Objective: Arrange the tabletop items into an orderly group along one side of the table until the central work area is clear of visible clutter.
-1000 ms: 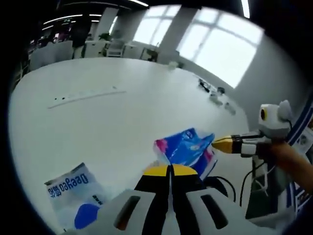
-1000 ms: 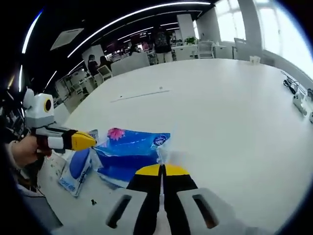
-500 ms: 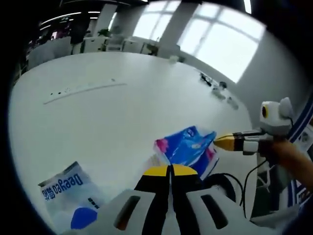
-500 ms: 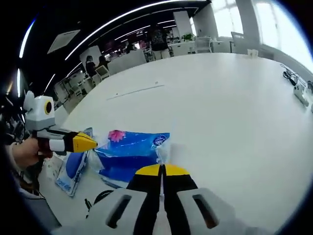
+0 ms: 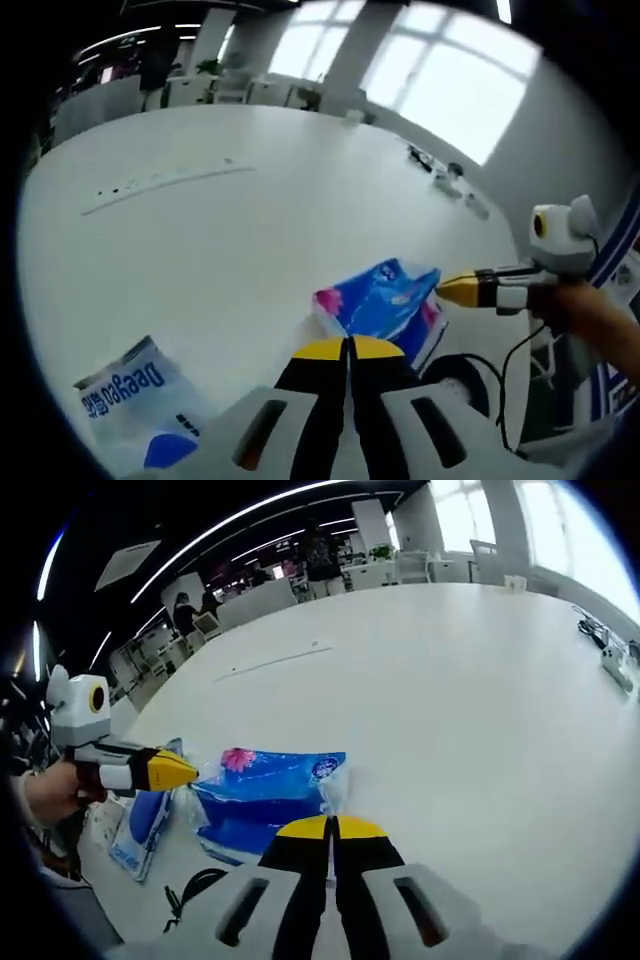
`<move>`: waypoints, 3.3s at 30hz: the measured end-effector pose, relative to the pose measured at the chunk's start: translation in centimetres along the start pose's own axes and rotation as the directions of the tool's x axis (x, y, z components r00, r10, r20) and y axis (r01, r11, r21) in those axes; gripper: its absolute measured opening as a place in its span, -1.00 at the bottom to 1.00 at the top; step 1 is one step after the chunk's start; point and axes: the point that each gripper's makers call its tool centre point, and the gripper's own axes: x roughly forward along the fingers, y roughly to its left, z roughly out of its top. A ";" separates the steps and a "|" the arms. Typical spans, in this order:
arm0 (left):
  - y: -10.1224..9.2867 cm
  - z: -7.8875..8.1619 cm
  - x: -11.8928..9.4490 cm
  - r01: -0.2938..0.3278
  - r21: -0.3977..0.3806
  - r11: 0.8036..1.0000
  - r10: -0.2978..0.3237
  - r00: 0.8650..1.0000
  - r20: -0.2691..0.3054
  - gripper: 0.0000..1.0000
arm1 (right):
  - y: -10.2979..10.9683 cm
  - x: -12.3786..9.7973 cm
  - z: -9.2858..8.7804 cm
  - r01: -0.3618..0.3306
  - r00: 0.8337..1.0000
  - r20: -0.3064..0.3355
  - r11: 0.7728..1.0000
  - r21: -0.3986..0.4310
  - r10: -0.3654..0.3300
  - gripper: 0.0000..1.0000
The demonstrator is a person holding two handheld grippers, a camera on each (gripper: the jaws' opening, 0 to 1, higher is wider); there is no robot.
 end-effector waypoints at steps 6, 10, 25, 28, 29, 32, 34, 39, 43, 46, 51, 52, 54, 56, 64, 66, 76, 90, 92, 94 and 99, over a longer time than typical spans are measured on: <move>0.5 0.1 0.0 -0.006 -0.004 1.000 0.006 1.000 0.002 -1.00 | 0.2 0.4 0.5 -0.009 1.000 0.000 1.000 -0.011 0.009 -1.00; 0.8 0.2 -0.1 -0.012 -0.004 1.000 0.012 1.000 0.001 -1.00 | 0.4 0.7 0.3 -0.013 1.000 -0.003 1.000 -0.014 0.013 -1.00; 1.2 0.0 0.1 -0.012 -0.007 1.000 0.012 1.000 -0.004 -1.00 | 0.5 0.8 0.2 -0.010 1.000 -0.002 1.000 -0.016 0.010 -1.00; 1.1 -0.1 0.2 -0.010 -0.001 1.000 0.010 1.000 -0.005 -1.00 | 0.5 0.8 0.2 -0.011 1.000 -0.001 1.000 -0.014 0.011 -1.00; 1.1 -0.1 0.2 -0.008 -0.004 1.000 0.008 1.000 -0.005 -1.00 | 0.5 0.8 0.2 -0.010 1.000 -0.002 1.000 -0.015 0.010 -1.00; 1.1 0.0 0.1 -0.005 -0.008 1.000 0.005 1.000 0.000 -1.00 | 0.5 0.8 0.1 -0.009 1.000 0.002 1.000 -0.011 0.009 -1.00; 1.1 0.0 0.1 -0.003 -0.007 1.000 0.003 1.000 0.000 -1.00 | 0.4 0.8 0.2 -0.002 1.000 0.008 1.000 -0.015 0.002 -0.95; 1.1 0.2 0.0 -0.007 -0.003 1.000 0.007 1.000 0.013 -0.99 | 0.5 0.8 -0.2 -0.007 1.000 -0.001 1.000 -0.023 0.007 -0.84; 1.1 0.4 0.0 -0.019 0.029 0.999 0.018 0.999 0.028 -0.58 | 0.7 0.7 -0.2 -0.017 1.000 0.001 0.999 -0.029 0.017 -0.63; 1.2 0.5 -0.1 -0.032 0.052 0.998 0.030 0.999 0.034 -0.25 | 1.3 0.6 -0.2 -0.029 1.000 0.009 0.999 -0.033 0.030 -0.39; 0.9 0.4 -0.3 -0.017 0.063 0.998 0.015 0.999 0.032 -0.03 | 1.7 0.6 -0.6 -0.040 0.999 0.014 0.998 -0.044 0.040 -0.11; 0.8 0.3 -0.3 -0.018 0.069 0.997 0.016 0.999 0.028 -0.01 | 1.7 0.5 -0.7 -0.039 0.999 0.013 0.998 -0.040 0.040 -0.09; 0.7 0.4 -0.5 -0.011 0.071 0.997 0.008 0.999 0.032 0.02 | 1.8 0.4 -0.7 -0.038 0.999 0.021 0.999 -0.035 0.038 -0.06; 0.7 0.4 -0.6 -0.009 0.071 0.997 0.006 0.999 0.034 0.07 | 1.8 0.3 -0.7 -0.034 0.999 0.027 0.999 -0.033 0.035 0.02; 0.4 0.7 -1.0 0.007 0.070 0.998 -0.010 0.999 0.040 0.22 | 2.1 -0.3 -1.0 -0.026 0.999 0.037 0.999 -0.034 0.028 0.39; 0.4 0.9 -1.2 0.008 0.067 0.998 -0.010 0.999 0.041 0.27 | 2.2 -0.4 -1.2 -0.022 0.999 0.037 0.999 -0.032 0.023 0.44; 0.5 1.6 -2.8 0.021 0.055 0.998 -0.025 0.997 0.066 0.58 | 3.4 -1.1 -2.0 -0.023 0.999 0.036 0.999 -0.031 0.024 0.68; 1.8 2.3 -6.2 0.008 0.056 0.998 -0.014 0.996 0.093 0.60 | 5.6 -3.1 -2.4 -0.027 0.998 0.049 0.999 -0.024 0.028 0.74; 2.2 2.4 -6.7 0.002 0.055 0.999 -0.007 0.995 0.098 0.59 | 6.1 -3.4 -2.5 -0.027 0.998 0.053 0.999 -0.026 0.028 0.74; 2.6 2.6 -7.3 -0.006 0.059 0.998 0.000 0.995 0.103 0.58 | 6.6 -3.6 -2.5 -0.034 0.998 0.054 0.999 -0.020 0.035 0.74; 3.7 3.0 -8.7 -0.022 0.062 0.998 0.015 0.993 0.117 0.56 | 7.8 -4.4 -2.4 -0.044 0.997 0.062 0.999 -0.024 0.045 0.73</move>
